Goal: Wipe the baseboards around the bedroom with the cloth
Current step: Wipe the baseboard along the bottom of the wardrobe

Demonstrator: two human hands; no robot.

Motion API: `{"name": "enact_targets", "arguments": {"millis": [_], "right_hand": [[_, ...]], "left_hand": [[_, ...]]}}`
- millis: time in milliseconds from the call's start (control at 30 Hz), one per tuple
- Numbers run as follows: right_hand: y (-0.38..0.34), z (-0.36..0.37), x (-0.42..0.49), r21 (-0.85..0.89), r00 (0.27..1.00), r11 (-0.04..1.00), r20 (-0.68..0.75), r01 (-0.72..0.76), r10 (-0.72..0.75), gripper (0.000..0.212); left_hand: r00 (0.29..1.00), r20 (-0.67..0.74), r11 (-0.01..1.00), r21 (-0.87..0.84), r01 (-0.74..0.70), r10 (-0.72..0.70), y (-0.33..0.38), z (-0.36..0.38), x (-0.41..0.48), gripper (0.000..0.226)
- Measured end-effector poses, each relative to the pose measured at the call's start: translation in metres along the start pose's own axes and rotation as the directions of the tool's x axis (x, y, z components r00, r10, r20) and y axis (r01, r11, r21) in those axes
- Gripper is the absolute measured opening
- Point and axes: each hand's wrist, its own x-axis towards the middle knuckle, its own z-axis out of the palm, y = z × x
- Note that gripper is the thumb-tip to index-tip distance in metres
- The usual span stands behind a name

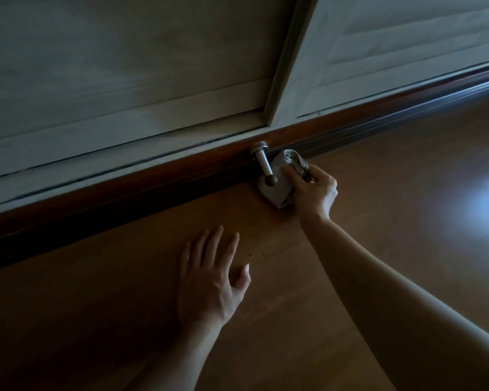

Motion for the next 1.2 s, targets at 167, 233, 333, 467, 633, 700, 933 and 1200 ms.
{"name": "enact_targets", "arguments": {"millis": [167,233,333,467,633,700,933,1200], "right_hand": [[0.008,0.001,0.004,0.041,1.0,0.999,0.027,0.006,-0.007,0.012],[0.009,0.002,0.003,0.043,0.994,0.999,0.108,0.014,-0.019,0.013],[0.01,-0.001,0.008,0.031,0.984,0.999,0.174,0.037,-0.041,0.023],[0.013,-0.018,0.027,0.011,0.987,0.997,0.142,0.073,-0.074,0.018],[0.013,-0.018,0.03,-0.008,0.976,0.993,0.186,0.117,-0.114,0.031],[0.011,-0.008,0.019,-0.001,0.949,0.99,0.287,0.139,-0.133,0.027],[0.018,-0.018,0.035,0.014,0.939,0.983,0.293,0.185,-0.181,0.02],[0.015,-0.014,0.03,0.014,0.919,0.963,0.297,0.269,-0.261,0.026]], "left_hand": [[1.0,0.008,0.999,0.038,-0.001,0.001,-0.001,0.001,0.0,0.064],[1.0,0.0,0.999,0.047,-0.003,0.003,0.001,0.0,0.0,0.064],[0.999,-0.033,0.999,0.037,0.003,-0.002,0.0,0.001,-0.003,0.062],[0.999,-0.04,0.999,0.054,0.004,-0.002,0.002,0.002,-0.002,0.061],[0.991,-0.05,0.987,0.093,0.129,-0.125,0.028,-0.001,0.003,0.059],[0.986,-0.065,0.985,0.067,0.158,-0.154,0.05,0.004,0.006,0.058],[0.982,-0.088,0.986,-0.011,0.165,-0.165,0.084,0.027,0.008,0.057],[0.979,-0.111,0.983,0.048,0.177,-0.171,0.088,0.029,0.008,0.059]]}}
